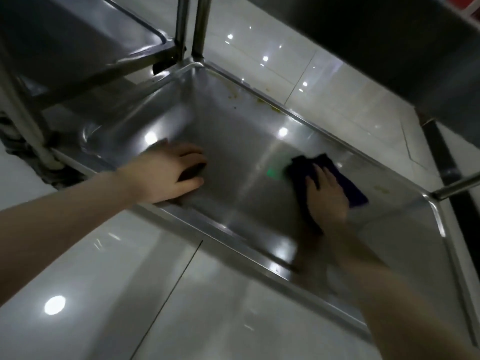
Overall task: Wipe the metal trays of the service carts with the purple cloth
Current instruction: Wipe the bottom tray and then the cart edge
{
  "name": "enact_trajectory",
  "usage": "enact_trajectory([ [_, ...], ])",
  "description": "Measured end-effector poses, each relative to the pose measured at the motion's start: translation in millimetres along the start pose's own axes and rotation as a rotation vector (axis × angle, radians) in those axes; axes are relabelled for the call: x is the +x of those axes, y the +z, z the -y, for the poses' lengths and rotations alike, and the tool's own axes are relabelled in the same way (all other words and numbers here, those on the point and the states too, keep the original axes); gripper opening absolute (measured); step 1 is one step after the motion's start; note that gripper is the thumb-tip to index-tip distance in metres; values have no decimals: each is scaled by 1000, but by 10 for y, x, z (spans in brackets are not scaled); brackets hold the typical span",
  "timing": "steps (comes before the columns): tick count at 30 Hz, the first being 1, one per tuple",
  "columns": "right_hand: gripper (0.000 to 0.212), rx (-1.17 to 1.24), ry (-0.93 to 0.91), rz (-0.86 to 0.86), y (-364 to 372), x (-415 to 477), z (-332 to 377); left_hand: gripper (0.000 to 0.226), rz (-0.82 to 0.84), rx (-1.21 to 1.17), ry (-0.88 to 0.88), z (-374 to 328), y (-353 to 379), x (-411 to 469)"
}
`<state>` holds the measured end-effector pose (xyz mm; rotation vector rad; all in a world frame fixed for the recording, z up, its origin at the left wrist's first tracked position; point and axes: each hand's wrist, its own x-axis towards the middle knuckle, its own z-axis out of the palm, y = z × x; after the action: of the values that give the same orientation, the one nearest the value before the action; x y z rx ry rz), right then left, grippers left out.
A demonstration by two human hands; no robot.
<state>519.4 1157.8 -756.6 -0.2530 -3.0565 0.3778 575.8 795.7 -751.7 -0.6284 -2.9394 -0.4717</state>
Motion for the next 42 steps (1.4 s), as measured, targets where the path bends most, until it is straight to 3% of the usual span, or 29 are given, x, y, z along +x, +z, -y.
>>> enact_trajectory([
  [3, 49, 20, 356, -50, -279, -275, -621, 77, -18, 33, -90, 369, -112, -65],
  [6, 50, -12, 389, -46, -212, -377, -339, 72, -28, 87, -77, 388, -62, -48],
  [10, 49, 30, 165, -7, 57, -49, 703, 66, -63, 92, -77, 371, -35, -74],
  [14, 50, 65, -246, 114, 465, 126, 1985, 71, -48, 73, -92, 390, -22, -69],
  [18, 51, 69, -412, 165, 527, 202, 2167, 74, -34, -9, -84, 452, -56, -48],
  [20, 49, 34, -352, 101, 431, 218, 1734, 65, -24, -22, -45, 549, -98, -41],
  [22, 48, 33, -162, 49, 246, 181, 1125, 53, -45, 44, -28, 734, -144, -21],
  [25, 50, 31, 181, 34, -86, 6, 399, 56, -90, 86, -219, 963, -197, -31],
  [28, 49, 44, 312, 29, -113, -63, 488, 59, -103, 96, -289, 919, -142, -17],
  [32, 46, 24, 56, -25, 251, 127, 1557, 60, -114, 68, -294, 917, -169, -9],
  [37, 49, 114, -393, 84, 820, 322, 3032, 58, -149, 44, -289, 924, -172, -31],
  [39, 50, 124, -446, 111, 859, 353, 3154, 59, -168, -20, -323, 940, -207, -41],
  [42, 48, 72, -452, 72, 742, 366, 2697, 60, -222, -90, -358, 943, -206, -75],
])
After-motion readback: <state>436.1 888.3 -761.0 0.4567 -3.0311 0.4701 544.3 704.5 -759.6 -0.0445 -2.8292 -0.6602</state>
